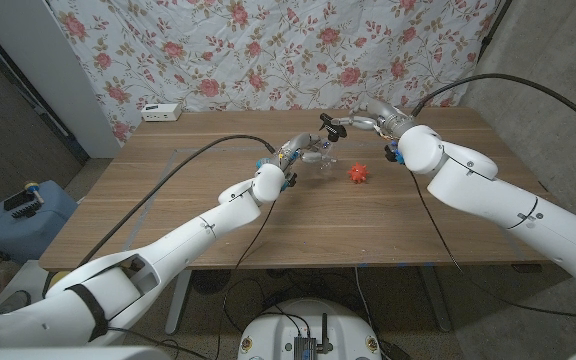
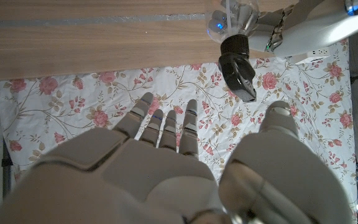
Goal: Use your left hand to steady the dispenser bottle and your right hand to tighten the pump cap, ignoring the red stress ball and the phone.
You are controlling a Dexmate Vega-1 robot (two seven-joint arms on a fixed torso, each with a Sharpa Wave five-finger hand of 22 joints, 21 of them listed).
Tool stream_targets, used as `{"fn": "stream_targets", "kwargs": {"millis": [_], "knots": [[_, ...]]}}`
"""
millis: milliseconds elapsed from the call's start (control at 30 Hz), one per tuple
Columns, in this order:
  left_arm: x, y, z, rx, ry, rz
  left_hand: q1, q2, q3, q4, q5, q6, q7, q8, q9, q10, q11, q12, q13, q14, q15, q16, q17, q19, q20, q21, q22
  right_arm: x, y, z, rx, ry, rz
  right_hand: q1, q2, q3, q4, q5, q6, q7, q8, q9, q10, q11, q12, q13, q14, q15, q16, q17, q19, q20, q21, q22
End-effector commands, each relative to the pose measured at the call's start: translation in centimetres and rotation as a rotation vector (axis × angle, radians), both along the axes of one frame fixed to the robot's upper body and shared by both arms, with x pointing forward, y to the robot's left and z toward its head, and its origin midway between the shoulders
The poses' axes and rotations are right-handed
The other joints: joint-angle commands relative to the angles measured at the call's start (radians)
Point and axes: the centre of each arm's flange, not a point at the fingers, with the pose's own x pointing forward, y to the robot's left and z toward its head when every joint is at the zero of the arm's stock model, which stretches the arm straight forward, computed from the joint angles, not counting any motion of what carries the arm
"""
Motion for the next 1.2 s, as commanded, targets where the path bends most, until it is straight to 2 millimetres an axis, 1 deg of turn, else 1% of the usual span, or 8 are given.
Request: {"fn": "stream_targets", "kwargs": {"millis": [33, 67, 167, 267, 467, 633, 900, 1200], "knots": [[-0.3, 0.0, -0.4, -0.003, -0.007, 0.006, -0.027, 0.066, 0.048, 0.038, 0.005, 0.09, -0.034, 0.005, 0.004, 0.039, -0.026, 0.003, 0.002, 0.013, -0.088, 0.005, 0.003, 0.006, -0.095, -0.003, 0.003, -1.2, 2.0, 0.5, -0.077, -0.016, -0.06, -0.01, 0.0, -0.005, 0.002, -0.006, 0.026, 0.008, 0.012, 0.006, 0.029, 0.009, 0.012, 0.004, 0.018, 0.006, 0.007, 0.003, 0.014, 0.001, 0.01, 0.003], [-0.3, 0.0, -0.4, -0.001, -0.01, 0.002, -0.028, 0.066, 0.048, 0.038, 0.004, 0.091, -0.034, 0.005, 0.004, 0.039, -0.026, 0.003, 0.002, 0.013, -0.088, 0.005, 0.003, 0.006, -0.095, -0.003, 0.003, -1.3, 2.3, 0.5, -0.088, -0.021, -0.07, -0.012, 0.0, -0.005, 0.001, -0.007, 0.034, 0.017, 0.015, 0.007, 0.034, 0.017, 0.012, 0.004, 0.027, 0.01, 0.009, 0.003, 0.024, 0.005, 0.013, 0.003], [-0.2, -0.1, -0.4, -0.005, -0.005, 0.003, -0.029, 0.066, 0.049, 0.038, 0.004, 0.092, -0.033, 0.004, 0.004, 0.039, -0.025, 0.002, 0.002, 0.014, -0.087, 0.005, 0.003, 0.006, -0.095, -0.003, 0.003, -1.5, 2.8, 0.6, -0.108, -0.024, -0.093, -0.01, 0.003, -0.002, -0.002, -0.004, 0.056, 0.03, 0.023, 0.01, 0.049, 0.025, 0.015, 0.004, 0.048, 0.016, 0.013, 0.002, 0.046, 0.01, 0.019, 0.003], [-0.1, -0.1, -0.5, -0.004, -0.005, -0.001, -0.03, 0.066, 0.05, 0.038, 0.004, 0.093, -0.032, 0.004, 0.004, 0.039, -0.025, 0.001, 0.002, 0.015, -0.087, 0.005, 0.003, 0.005, -0.096, -0.003, 0.002, -1.5, 3.1, 0.6, -0.11, -0.021, -0.102, -0.006, 0.006, 0.001, -0.004, -0.001, 0.057, 0.033, 0.023, 0.011, 0.055, 0.028, 0.016, 0.004, 0.055, 0.018, 0.015, 0.001, 0.049, 0.012, 0.018, 0.003], [0.0, -0.2, -0.4, -0.001, -0.006, 0.004, -0.032, 0.066, 0.051, 0.038, 0.003, 0.092, -0.032, 0.002, 0.004, 0.039, -0.024, -0.001, 0.002, 0.017, -0.086, 0.005, 0.003, 0.004, -0.097, -0.004, 0.002, -1.4, 3.8, 0.6, -0.122, -0.021, -0.153, 0.01, 0.011, 0.012, -0.016, 0.012, 0.074, 0.038, 0.031, 0.015, 0.071, 0.032, 0.018, 0.004, 0.083, 0.028, 0.02, 0.0, 0.063, 0.019, 0.019, 0.002], [0.1, -0.3, -0.3, 0.004, -0.015, 0.008, -0.033, 0.066, 0.053, 0.037, 0.003, 0.094, -0.031, 0.002, 0.004, 0.04, -0.023, -0.002, 0.002, 0.019, -0.086, 0.004, 0.003, 0.004, -0.097, -0.004, 0.002, -1.2, 4.1, 0.5, -0.126, -0.018, -0.191, 0.027, 0.008, 0.019, -0.029, 0.02, 0.095, 0.047, 0.041, 0.019, 0.092, 0.037, 0.021, 0.004, 0.103, 0.032, 0.023, 0.0, 0.081, 0.015, 0.021, 0.002], [0.4, -0.6, -0.4, -0.002, -0.019, 0.011, -0.033, 0.067, 0.056, 0.036, 0.002, 0.097, -0.032, 0.002, 0.005, 0.043, -0.025, -0.002, 0.002, 0.02, -0.087, 0.004, 0.003, 0.003, -0.098, -0.004, 0.002, -0.8, 4.6, 0.4, -0.146, -0.006, -0.244, 0.04, 0.005, 0.026, -0.039, 0.026, 0.127, 0.044, 0.056, 0.024, 0.114, 0.042, 0.023, 0.005, 0.124, 0.034, 0.024, -0.001, 0.096, 0.012, 0.021, 0.002], [0.5, -0.8, -0.3, 0.001, -0.024, 0.006, -0.034, 0.068, 0.059, 0.035, 0.002, 0.099, -0.034, 0.001, 0.005, 0.043, -0.027, -0.003, 0.003, 0.022, -0.086, 0.003, 0.003, 0.003, -0.098, -0.004, 0.002, -0.1, 5.0, 0.2, -0.163, -0.004, -0.283, 0.053, 0.002, 0.035, -0.047, 0.033, 0.191, 0.036, 0.087, 0.033, 0.146, 0.037, 0.025, 0.006, 0.152, 0.028, 0.025, -0.001, 0.122, 0.002, 0.022, 0.002]]}}
